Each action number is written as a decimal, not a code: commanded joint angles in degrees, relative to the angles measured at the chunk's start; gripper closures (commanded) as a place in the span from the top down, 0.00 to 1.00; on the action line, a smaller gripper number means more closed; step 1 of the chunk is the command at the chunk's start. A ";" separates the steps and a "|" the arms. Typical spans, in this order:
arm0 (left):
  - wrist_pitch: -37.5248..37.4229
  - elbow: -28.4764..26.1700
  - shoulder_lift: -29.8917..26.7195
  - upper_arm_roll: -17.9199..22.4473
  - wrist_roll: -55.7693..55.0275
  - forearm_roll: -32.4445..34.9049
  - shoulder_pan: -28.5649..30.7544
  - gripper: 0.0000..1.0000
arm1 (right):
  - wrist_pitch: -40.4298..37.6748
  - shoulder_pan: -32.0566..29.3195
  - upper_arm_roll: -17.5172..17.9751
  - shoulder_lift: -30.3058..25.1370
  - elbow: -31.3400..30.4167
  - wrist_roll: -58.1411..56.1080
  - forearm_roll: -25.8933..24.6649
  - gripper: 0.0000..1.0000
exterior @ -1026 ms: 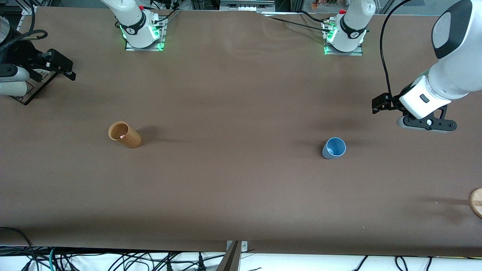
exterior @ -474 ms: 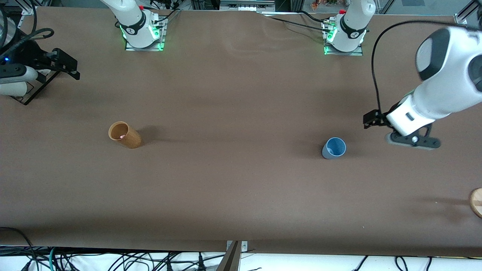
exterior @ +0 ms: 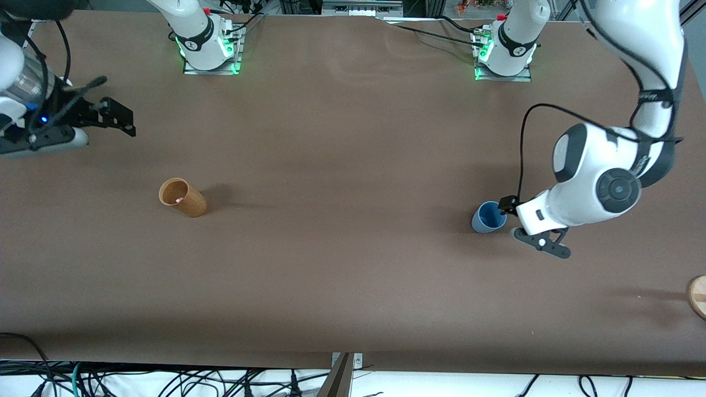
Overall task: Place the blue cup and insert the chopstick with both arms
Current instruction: 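Lower the left gripper onto the blue cup while the right gripper reaches the wooden cup, then carry the blue cup toward the table middle while the right gripper grasps the chopstick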
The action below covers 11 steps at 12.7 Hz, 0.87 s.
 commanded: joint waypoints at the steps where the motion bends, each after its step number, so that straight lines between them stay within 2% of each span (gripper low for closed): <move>1: 4.79 -0.90 1.78 0.07 3.79 2.73 -0.79 1.00 | 2.97 0.45 -0.17 4.74 1.04 -3.41 0.82 1.00; 3: 8.93 -5.80 1.70 -0.20 4.77 3.45 -0.79 1.00 | 7.01 1.24 -0.17 8.35 0.69 -4.56 0.65 1.00; 5: 12.09 -8.63 1.61 -0.37 5.64 3.62 -0.79 0.98 | 13.58 1.25 0.61 9.33 -3.50 -7.10 0.39 1.00; 6: 13.68 -9.51 1.96 -0.37 5.65 3.62 -0.79 0.88 | 18.41 1.25 0.71 9.59 -7.01 -8.24 0.30 1.00; 7: 13.26 -9.52 2.57 -0.37 5.65 3.62 -0.88 0.72 | 23.07 1.25 0.79 9.68 -9.92 -9.21 0.30 1.00; 8: 13.25 -10.22 2.66 -0.46 5.65 3.62 -0.97 0.49 | 26.51 1.25 0.88 10.29 -12.12 -9.40 0.30 0.99; 9: 13.25 -10.14 2.67 -0.46 5.65 3.62 -1.23 0.16 | 28.46 1.25 1.06 11.08 -13.01 -9.49 0.21 0.97; 10: 13.25 -9.79 2.75 -0.46 5.56 3.62 -1.32 0.00 | 29.61 1.25 1.15 11.78 -13.46 -9.92 0.12 0.90; 11: 13.25 -9.52 2.75 -0.46 5.65 3.62 -1.14 0.00 | 30.14 1.25 1.15 12.40 -13.64 -10.71 0.12 0.83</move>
